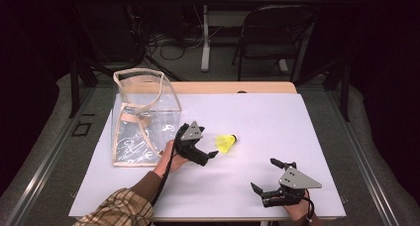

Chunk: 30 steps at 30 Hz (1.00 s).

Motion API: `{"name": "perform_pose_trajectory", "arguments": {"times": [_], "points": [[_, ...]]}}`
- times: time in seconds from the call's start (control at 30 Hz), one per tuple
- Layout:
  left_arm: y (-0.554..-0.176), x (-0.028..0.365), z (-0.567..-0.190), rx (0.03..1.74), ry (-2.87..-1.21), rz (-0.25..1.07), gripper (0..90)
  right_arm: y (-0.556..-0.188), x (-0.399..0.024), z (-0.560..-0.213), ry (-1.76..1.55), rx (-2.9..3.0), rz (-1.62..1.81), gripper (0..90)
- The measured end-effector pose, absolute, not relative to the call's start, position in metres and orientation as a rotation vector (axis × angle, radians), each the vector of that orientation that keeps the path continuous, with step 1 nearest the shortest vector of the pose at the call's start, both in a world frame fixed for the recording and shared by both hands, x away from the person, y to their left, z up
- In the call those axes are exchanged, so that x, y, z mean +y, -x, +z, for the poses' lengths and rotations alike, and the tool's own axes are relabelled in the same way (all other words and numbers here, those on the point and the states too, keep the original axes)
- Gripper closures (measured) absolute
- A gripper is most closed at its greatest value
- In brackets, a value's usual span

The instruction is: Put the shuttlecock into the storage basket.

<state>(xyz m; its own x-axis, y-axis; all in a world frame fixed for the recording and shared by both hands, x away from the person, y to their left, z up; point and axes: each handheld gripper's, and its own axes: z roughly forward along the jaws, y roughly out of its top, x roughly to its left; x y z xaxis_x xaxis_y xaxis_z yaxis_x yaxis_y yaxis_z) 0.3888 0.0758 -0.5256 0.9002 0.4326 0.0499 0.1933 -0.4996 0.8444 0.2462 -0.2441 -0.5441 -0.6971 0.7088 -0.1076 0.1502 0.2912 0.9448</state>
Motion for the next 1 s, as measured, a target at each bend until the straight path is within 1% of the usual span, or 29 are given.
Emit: {"name": "perform_pose_trajectory", "arguments": {"times": [0.17,0.33,0.57,0.63,0.67,0.73,0.8,0.83,0.9,0.97,1.0], "points": [[-0.395,0.071,-0.526,0.445,-2.121,0.305,3.8,-0.246,-0.244,-0.544,-0.759,2.047,1.414,0.0],[-0.401,0.067,-0.528,0.422,-2.155,0.301,11.2,-0.246,-0.243,-0.544,-0.756,2.052,1.414,0.0],[-0.407,0.064,-0.530,0.418,-2.181,0.303,15.6,-0.246,-0.243,-0.544,-0.759,2.052,1.414,0.0],[-0.409,0.063,-0.531,0.417,-2.185,0.298,18.9,-0.246,-0.243,-0.544,-0.758,2.056,1.412,0.0],[-0.410,0.063,-0.531,0.418,-2.190,0.296,18.9,-0.246,-0.243,-0.544,-0.758,2.056,1.412,0.0],[-0.411,0.061,-0.531,0.414,-2.197,0.304,22.1,-0.246,-0.244,-0.544,-0.758,2.052,1.413,0.0],[-0.413,0.060,-0.531,0.409,-2.211,0.305,27.2,-0.246,-0.244,-0.544,-0.758,2.052,1.413,0.0],[-0.413,0.060,-0.531,0.408,-2.211,0.305,27.2,-0.246,-0.244,-0.544,-0.757,2.055,1.412,0.0],[-0.415,0.058,-0.532,0.401,-2.223,0.312,33.0,-0.246,-0.243,-0.544,-0.756,2.057,1.413,0.0],[-0.415,0.058,-0.532,0.403,-2.225,0.305,34.8,-0.246,-0.243,-0.544,-0.758,2.056,1.414,0.0],[-0.416,0.057,-0.533,0.399,-2.230,0.303,37.3,-0.246,-0.244,-0.544,-0.760,2.058,1.414,0.0]]}}
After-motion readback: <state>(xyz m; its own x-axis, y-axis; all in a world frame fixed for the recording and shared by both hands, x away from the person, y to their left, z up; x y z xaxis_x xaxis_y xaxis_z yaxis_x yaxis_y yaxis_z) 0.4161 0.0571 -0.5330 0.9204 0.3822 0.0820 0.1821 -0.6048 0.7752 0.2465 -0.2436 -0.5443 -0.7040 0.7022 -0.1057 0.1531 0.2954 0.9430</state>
